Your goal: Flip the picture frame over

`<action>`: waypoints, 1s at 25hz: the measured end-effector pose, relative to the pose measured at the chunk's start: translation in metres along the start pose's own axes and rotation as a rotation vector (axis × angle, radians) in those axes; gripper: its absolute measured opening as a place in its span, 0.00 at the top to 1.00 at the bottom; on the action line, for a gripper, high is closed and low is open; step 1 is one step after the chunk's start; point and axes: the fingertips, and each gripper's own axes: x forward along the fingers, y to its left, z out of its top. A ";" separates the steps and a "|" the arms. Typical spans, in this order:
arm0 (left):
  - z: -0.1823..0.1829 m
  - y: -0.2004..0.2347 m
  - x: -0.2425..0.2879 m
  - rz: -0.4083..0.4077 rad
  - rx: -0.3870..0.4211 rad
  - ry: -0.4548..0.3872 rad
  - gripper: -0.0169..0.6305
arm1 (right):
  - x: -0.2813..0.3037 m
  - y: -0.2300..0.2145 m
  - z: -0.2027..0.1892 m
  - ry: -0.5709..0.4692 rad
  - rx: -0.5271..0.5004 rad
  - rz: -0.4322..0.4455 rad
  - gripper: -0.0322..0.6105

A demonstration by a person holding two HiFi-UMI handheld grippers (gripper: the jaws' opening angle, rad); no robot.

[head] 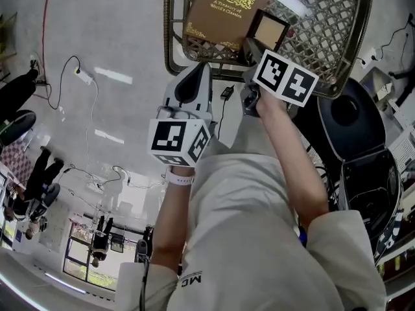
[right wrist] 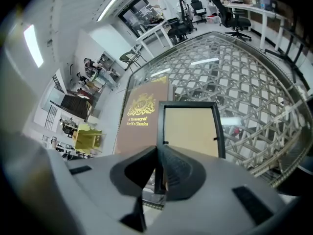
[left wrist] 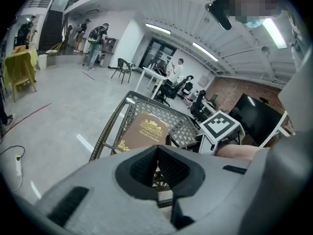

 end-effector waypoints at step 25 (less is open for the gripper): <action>0.001 -0.044 0.030 -0.059 0.049 0.021 0.94 | -0.028 0.010 0.007 0.075 -0.003 0.458 0.86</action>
